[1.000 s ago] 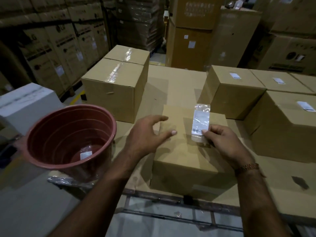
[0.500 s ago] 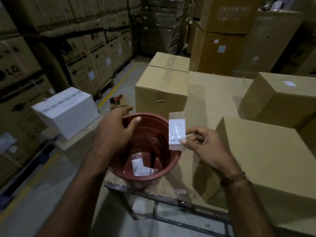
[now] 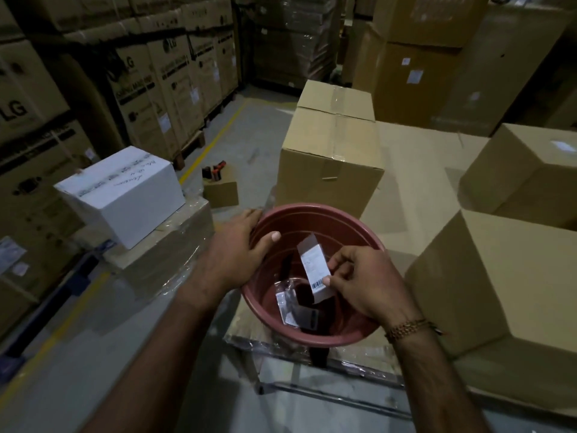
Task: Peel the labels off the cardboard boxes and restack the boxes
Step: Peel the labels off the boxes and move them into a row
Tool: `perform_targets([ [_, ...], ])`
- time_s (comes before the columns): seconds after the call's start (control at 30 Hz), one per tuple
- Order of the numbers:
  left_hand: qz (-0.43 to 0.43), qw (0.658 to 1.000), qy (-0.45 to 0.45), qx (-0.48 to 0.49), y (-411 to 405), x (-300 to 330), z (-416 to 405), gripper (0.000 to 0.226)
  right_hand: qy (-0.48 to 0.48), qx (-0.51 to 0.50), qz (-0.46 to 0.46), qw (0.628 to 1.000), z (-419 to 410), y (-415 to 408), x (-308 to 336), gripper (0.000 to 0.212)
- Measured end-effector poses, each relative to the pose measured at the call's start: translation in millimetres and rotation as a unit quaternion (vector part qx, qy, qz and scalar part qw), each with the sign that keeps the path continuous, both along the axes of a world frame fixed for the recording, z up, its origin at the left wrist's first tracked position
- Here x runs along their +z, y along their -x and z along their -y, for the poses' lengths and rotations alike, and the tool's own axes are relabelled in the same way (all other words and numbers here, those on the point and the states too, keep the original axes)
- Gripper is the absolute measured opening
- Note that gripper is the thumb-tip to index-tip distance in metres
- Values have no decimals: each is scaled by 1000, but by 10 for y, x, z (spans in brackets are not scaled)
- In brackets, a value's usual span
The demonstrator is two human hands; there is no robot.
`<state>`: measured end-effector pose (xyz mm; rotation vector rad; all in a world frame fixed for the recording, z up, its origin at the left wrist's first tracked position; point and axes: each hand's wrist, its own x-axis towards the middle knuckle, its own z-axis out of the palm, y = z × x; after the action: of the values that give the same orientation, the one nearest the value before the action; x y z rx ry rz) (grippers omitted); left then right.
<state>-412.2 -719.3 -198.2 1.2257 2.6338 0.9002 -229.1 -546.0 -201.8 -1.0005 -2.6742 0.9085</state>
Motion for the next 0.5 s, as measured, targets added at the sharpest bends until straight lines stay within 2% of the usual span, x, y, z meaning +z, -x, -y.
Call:
perform_targets([
  [0.13,7,999,-27,-15,30,-73,8,40,-14,0,49,999,30,65,-3,25],
  [0.27,10,999,-40,-21,30,-87,14,37,0,5,53,999,60,164,16,24],
  [0.4,19,999,-38,-19,12,-81,33,38,-128,-11,103,986,110,250,21,34],
  [0.5,11,1000,-26,-9,3,-89,43,40,-136,-25,91,986,87,210,40,38],
])
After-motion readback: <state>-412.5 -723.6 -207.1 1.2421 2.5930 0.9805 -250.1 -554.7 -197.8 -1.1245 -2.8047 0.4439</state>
